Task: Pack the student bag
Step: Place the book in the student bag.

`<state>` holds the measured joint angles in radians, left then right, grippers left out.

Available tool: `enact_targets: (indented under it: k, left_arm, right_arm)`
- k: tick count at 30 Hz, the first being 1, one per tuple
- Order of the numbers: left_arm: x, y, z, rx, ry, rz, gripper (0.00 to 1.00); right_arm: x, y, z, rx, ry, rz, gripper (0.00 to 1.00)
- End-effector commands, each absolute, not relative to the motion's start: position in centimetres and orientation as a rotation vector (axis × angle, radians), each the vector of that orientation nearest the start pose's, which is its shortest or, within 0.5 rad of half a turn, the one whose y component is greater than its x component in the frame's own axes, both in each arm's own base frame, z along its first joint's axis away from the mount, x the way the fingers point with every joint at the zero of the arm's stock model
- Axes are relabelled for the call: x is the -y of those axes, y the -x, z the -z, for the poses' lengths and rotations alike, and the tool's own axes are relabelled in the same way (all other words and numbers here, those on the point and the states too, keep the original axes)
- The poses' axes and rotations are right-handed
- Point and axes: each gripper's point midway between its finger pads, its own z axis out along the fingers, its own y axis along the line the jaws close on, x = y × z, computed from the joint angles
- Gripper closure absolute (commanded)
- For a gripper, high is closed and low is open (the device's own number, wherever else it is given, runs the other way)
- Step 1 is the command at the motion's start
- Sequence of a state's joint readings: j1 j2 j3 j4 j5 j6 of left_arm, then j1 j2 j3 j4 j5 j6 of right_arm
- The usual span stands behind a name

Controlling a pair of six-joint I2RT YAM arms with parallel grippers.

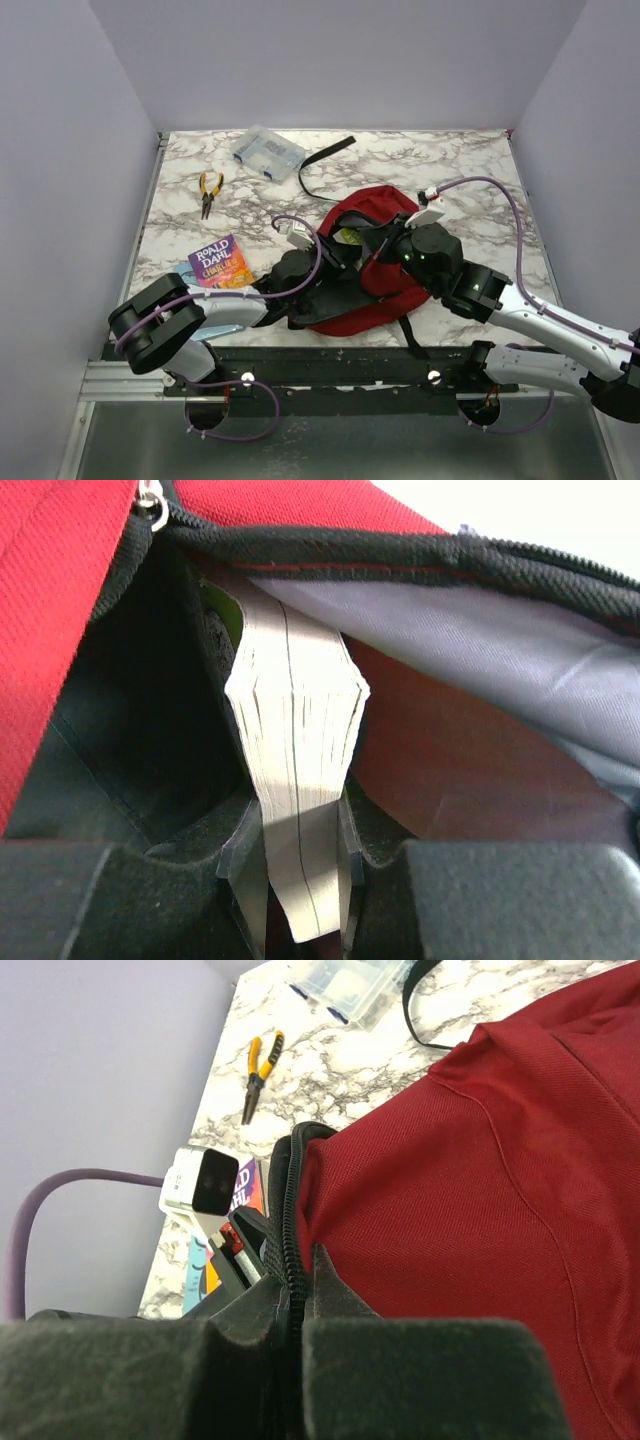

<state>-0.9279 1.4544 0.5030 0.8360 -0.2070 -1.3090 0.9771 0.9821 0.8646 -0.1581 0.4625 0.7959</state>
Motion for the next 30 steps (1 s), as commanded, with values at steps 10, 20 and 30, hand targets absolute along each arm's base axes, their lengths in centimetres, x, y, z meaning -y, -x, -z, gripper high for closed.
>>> enact_targets:
  k: [10, 20, 30]
  left_arm:
    - [38.3, -27.9, -20.6, -1.611, 0.620, 1.778, 1.00]
    - [41.2, -27.2, -14.0, -2.107, 0.592, 1.614, 1.00]
    - [39.5, -25.3, -15.5, -2.064, 0.586, 1.706, 1.00]
  right_arm:
    - [-26.1, -24.2, -30.3, -1.781, -0.206, -0.887, 0.99]
    - [-24.5, -25.9, -28.0, -1.825, -0.173, -0.743, 0.99]
    - [-23.2, -28.1, -26.8, -1.872, -0.165, -0.750, 0.99]
